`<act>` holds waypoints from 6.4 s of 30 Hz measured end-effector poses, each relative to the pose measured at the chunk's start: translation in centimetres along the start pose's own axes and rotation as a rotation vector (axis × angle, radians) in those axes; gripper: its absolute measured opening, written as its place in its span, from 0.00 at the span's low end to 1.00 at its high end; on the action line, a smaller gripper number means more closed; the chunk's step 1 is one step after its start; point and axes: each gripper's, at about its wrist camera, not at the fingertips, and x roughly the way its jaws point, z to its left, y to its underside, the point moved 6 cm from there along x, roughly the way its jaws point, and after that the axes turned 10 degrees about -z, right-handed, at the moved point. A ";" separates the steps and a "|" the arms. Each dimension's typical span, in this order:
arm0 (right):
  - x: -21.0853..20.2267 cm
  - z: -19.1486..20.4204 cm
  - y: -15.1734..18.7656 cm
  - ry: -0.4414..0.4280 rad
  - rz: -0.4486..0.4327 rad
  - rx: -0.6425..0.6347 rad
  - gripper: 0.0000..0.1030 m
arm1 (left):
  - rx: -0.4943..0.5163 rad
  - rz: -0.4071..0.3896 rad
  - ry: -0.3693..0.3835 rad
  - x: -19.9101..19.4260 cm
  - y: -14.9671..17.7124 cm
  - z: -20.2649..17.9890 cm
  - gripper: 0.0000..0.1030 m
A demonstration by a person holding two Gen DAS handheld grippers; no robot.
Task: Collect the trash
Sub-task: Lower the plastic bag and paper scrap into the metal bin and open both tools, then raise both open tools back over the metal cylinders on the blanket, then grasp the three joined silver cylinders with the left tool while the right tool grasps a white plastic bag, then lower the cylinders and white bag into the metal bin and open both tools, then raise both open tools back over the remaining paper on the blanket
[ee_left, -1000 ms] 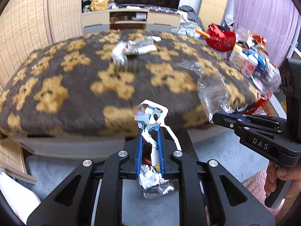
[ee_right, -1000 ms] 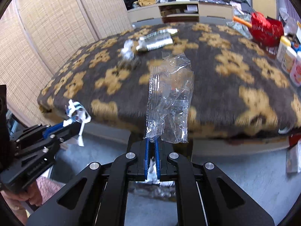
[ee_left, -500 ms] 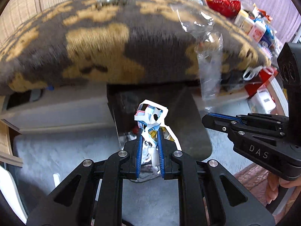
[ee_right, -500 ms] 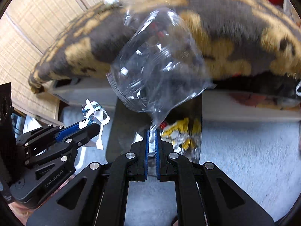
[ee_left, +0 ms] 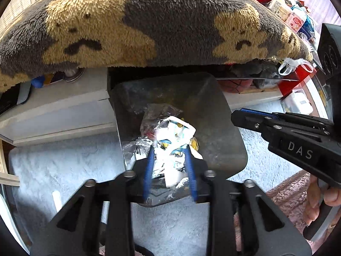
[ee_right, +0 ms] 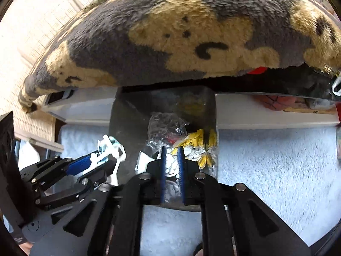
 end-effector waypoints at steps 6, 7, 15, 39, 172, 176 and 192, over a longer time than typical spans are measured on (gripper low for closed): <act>-0.2 -1.1 -0.7 0.039 -0.043 0.019 0.70 | 0.017 -0.017 -0.019 0.0 -0.2 -0.3 0.52; -0.2 -1.3 -0.7 0.046 -0.047 0.023 0.78 | 0.021 -0.021 -0.022 -0.1 -0.3 -0.4 0.55; -1.2 -1.4 -1.5 0.053 -0.096 0.042 0.95 | 0.015 -0.056 -0.057 -1.3 -0.6 0.6 0.90; -4.2 2.9 -20.6 0.003 -0.353 -0.073 0.96 | -0.051 -0.333 -0.132 -7.1 -18.2 8.1 0.85; -5.6 -0.2 -4.2 -0.002 -0.148 0.066 0.90 | -0.042 -0.109 -0.028 -5.4 -1.9 0.4 0.92; -7.7 0.5 -6.5 0.004 -0.207 0.020 0.97 | -0.060 -0.144 -0.015 -7.1 -3.9 1.1 0.92; -6.0 0.5 -17.6 0.044 -0.275 -0.042 0.97 | -0.070 -0.285 -0.117 -8.1 -16.8 6.5 0.92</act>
